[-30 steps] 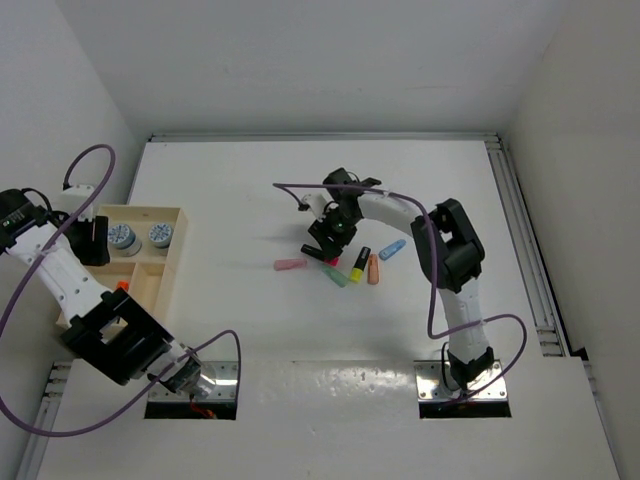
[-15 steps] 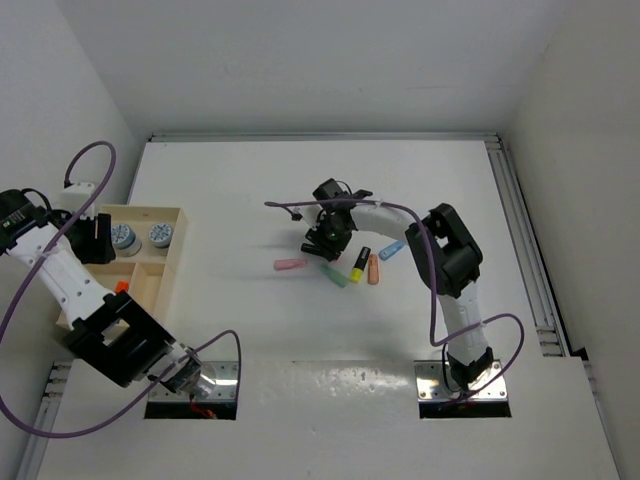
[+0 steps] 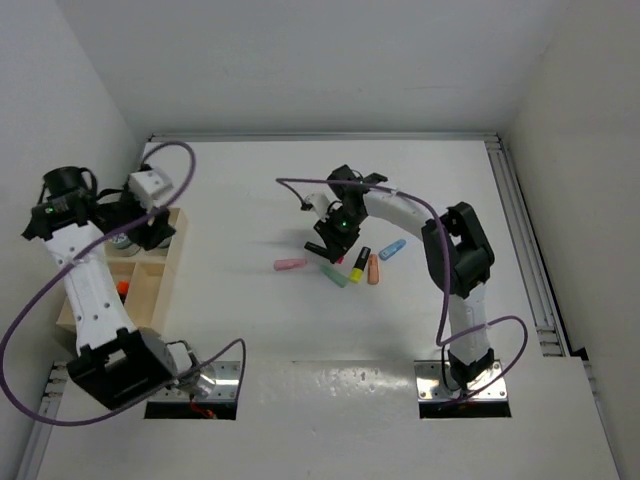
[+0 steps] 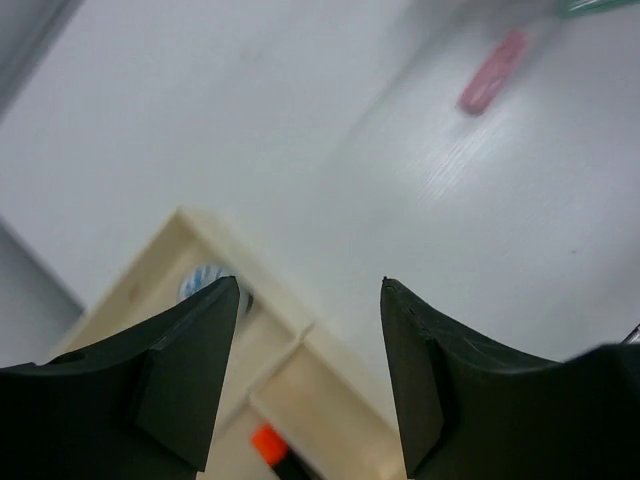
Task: Sort the stationery into containers
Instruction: Pick up the pen from the center of the board.
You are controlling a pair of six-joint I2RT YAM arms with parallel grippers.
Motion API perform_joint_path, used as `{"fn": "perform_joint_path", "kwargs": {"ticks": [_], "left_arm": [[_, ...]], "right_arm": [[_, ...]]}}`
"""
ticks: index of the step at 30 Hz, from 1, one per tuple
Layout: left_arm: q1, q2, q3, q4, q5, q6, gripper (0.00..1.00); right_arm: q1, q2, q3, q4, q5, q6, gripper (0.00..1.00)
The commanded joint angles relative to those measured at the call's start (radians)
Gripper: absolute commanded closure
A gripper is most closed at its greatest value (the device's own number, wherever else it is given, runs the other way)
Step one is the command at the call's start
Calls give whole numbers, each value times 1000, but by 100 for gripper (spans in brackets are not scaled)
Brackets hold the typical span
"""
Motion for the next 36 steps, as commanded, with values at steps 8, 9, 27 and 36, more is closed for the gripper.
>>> {"fn": "perform_joint_path", "kwargs": {"ticks": [8, 9, 27, 36], "left_arm": [[-673, -162, -176, 248, -74, -135, 40], [-725, -156, -181, 260, -109, -152, 42], [-1275, -7, -130, 458, -309, -118, 39], [-1352, 20, -189, 577, -415, -109, 33]], "right_arm": [[-53, -172, 57, -160, -405, 204, 99], [-58, -183, 43, -159, -417, 208, 99], [-62, -301, -73, -162, -583, 228, 99], [-55, -292, -43, -211, -646, 208, 100]]}}
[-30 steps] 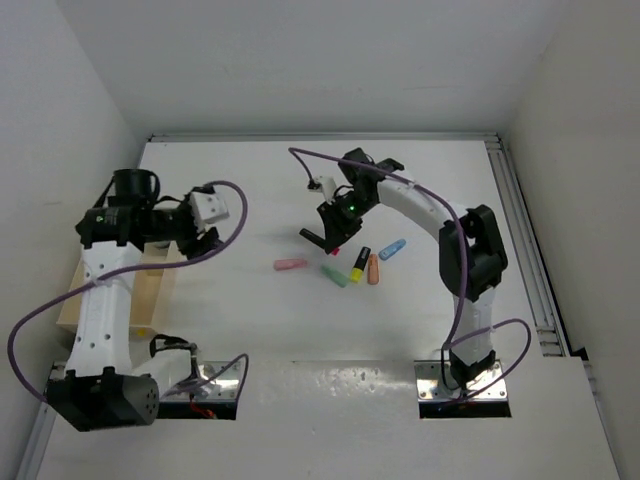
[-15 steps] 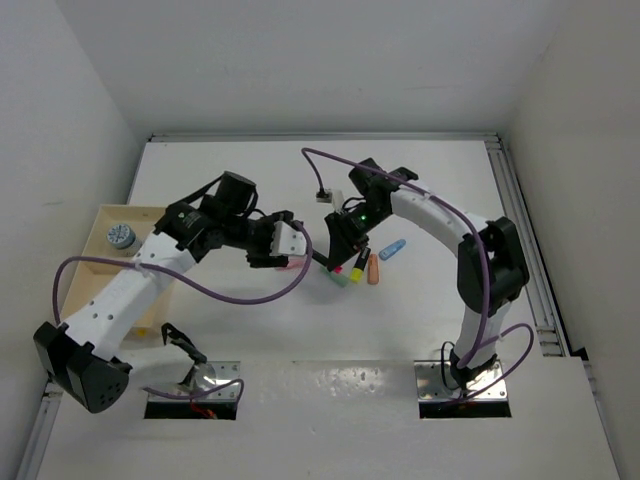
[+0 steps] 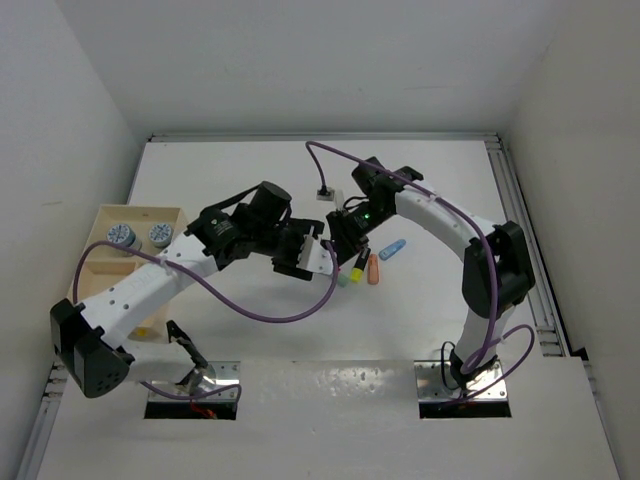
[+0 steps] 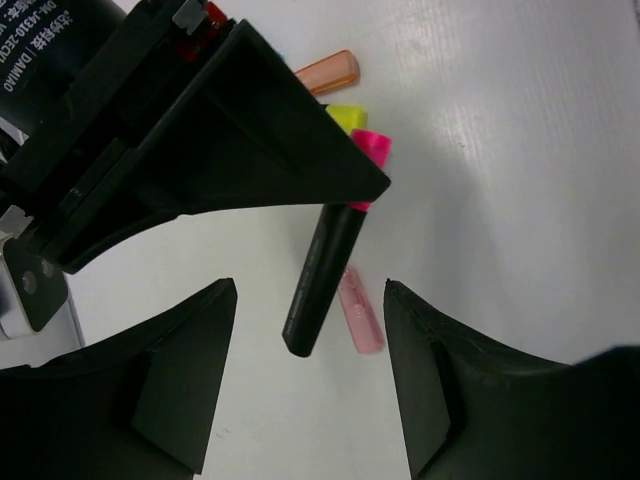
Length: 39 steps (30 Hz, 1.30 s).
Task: Sort the stationery into containers
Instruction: Pick up the pen from the center of the board, then place the pen in the storage box.
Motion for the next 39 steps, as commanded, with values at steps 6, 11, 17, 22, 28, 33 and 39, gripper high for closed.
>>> {"fn": "perform_joint_path", "kwargs": {"ticks": [6, 11, 17, 22, 28, 33, 39], "left_arm": [[-28, 7, -44, 94, -57, 54, 39], [-34, 13, -58, 90, -57, 77, 48], [-37, 25, -61, 98, -66, 79, 60], [-16, 15, -49, 109, -90, 19, 90], [186, -19, 2, 83, -190, -236, 100], [444, -25, 53, 9, -221, -507, 100], [728, -156, -4, 35, -240, -718, 100]], "right_arm": [[6, -26, 48, -35, -107, -22, 100], [2, -8, 67, -42, -137, -16, 100], [0, 14, 90, -45, -174, -9, 100], [-21, 27, 113, -36, -135, 32, 80], [-162, 17, 102, 86, 136, 182, 64], [-196, 15, 62, 120, 486, 257, 66], [-146, 55, -24, 191, 680, 517, 64]]}}
